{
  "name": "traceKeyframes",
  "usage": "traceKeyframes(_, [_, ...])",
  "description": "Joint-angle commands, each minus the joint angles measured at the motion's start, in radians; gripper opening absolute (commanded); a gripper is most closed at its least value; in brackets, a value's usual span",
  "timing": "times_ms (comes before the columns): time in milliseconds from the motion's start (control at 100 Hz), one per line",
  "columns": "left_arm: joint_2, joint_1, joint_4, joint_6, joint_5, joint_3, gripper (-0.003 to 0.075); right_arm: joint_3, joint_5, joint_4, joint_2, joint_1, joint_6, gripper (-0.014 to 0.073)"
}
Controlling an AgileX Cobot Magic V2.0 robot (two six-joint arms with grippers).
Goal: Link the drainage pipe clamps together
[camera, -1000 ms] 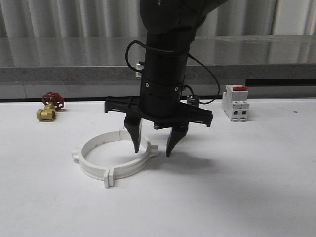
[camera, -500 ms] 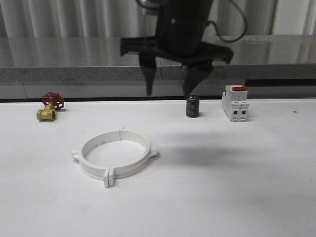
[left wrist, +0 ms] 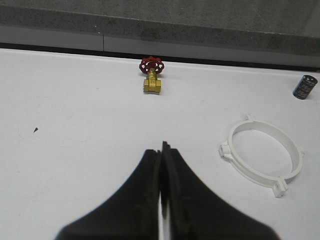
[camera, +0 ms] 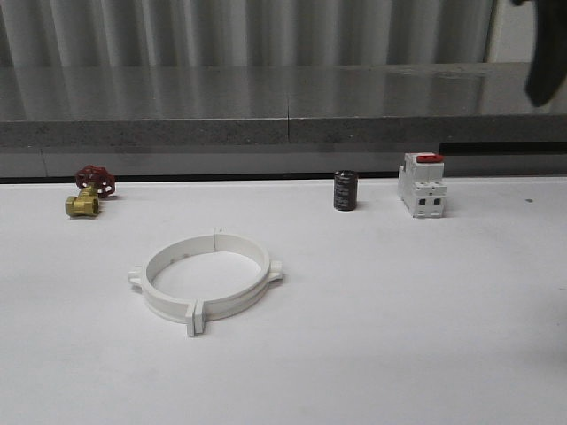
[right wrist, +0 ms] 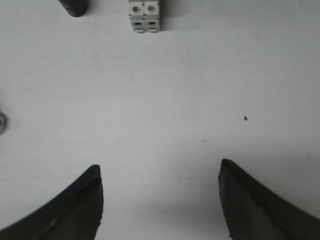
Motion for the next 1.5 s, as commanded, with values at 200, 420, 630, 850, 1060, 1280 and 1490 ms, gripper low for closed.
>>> traceKeyframes(200, [0.006,0.0,-0.003,0.001,-0.075,-0.029,-0.002,0.256,-0.053,-0.018,-0.435,-0.023,-0.018,0.0463])
traceKeyframes(420, [0.006,0.0,-0.003,0.001,-0.075,-0.029,-0.002,0.4,-0.049,-0.018,-0.645,-0.023,-0.018,0.0117])
traceKeyframes(630, [0.006,0.0,-0.003,0.001,-0.075,-0.029,-0.002,0.424,-0.052,-0.018,-0.685,-0.023,-0.018,-0.0066])
traceKeyframes(850, [0.006,0.0,-0.003,0.001,-0.075,-0.029,-0.002,0.424,-0.041,-0.018,-0.685,-0.023,-0.018,-0.0067])
traceKeyframes(1060, [0.006,0.0,-0.003,0.001,-0.075,-0.029,-0.002,0.424,-0.041,-0.018,-0.685,-0.023,-0.018,-0.0067])
traceKeyframes(1280, [0.006,0.0,-0.003,0.001,-0.075,-0.029,-0.002,0.427,-0.051,-0.037,-0.686,-0.023,-0.018,-0.0067])
traceKeyframes(1490, [0.006,0.0,-0.003,0.001,-0.075,-0.029,-0.002,0.489,-0.301,-0.034,-0.732,-0.027,-0.117,-0.0067])
